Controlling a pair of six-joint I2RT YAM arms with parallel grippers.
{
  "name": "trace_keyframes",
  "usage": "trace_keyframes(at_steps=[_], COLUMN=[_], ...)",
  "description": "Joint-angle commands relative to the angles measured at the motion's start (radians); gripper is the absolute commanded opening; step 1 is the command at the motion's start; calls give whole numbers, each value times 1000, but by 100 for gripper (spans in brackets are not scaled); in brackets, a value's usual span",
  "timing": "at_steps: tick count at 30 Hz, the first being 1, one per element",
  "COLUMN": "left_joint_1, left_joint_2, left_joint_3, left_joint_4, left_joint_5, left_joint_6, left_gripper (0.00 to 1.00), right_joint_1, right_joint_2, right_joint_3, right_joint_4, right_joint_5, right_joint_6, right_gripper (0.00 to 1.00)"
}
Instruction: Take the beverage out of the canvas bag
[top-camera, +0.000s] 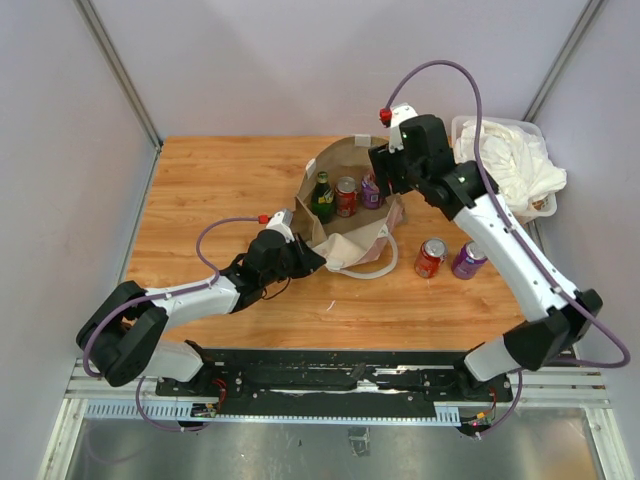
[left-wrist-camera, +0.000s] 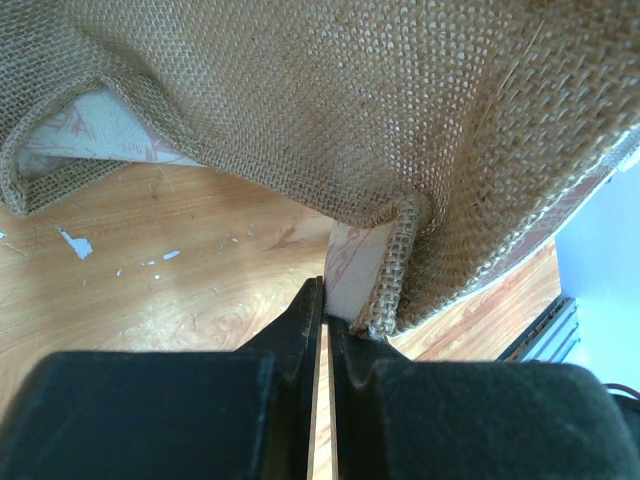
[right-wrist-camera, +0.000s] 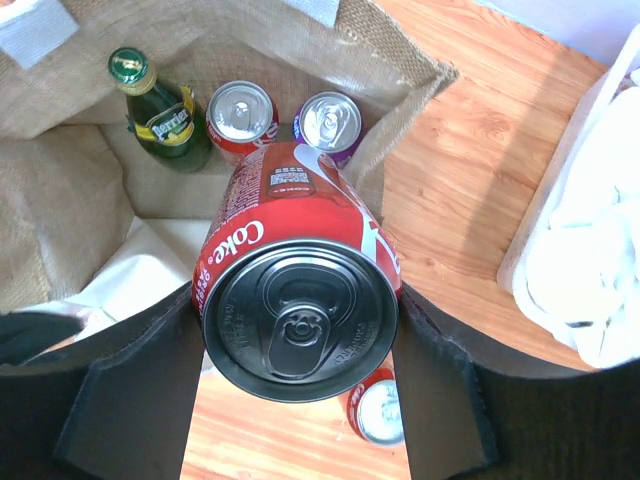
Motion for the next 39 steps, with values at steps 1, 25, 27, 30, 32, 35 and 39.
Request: trace_keyframes(at_steps=[1, 25, 27, 30, 32, 35, 39], left_joint_1=[-10, -10, -10, -10, -10, -11, -10], left_joint_2=[16, -6, -4, 2, 5, 4, 3], left_joint_3=[-15, -28, -27, -28, -28, -31, -36], left_joint_4=[-56, -60, -59, -57, -56, -57, -56], left_joint_5=[9, 6, 6, 9, 10, 10, 6], left_joint_6=[13, 10, 8, 7, 6, 6, 7], left_gripper=[8, 8, 8, 8, 7, 7, 8], right_joint_1=[52, -22, -27, -40, -50, -58, -70], right_joint_2=[-126, -687, -693, -694, -687, -675, -662], right_joint_3=[-65, -746, -781, -840, -875, -915, -954], right_joint_4=[14, -240, -227, -188, -162, -135, -100], right_joint_5=[97, 454, 447, 427, 409, 394, 386], right_joint_6=[37, 404, 421, 435, 448, 470, 482], right_gripper=[1, 1, 1, 1, 1, 1, 1])
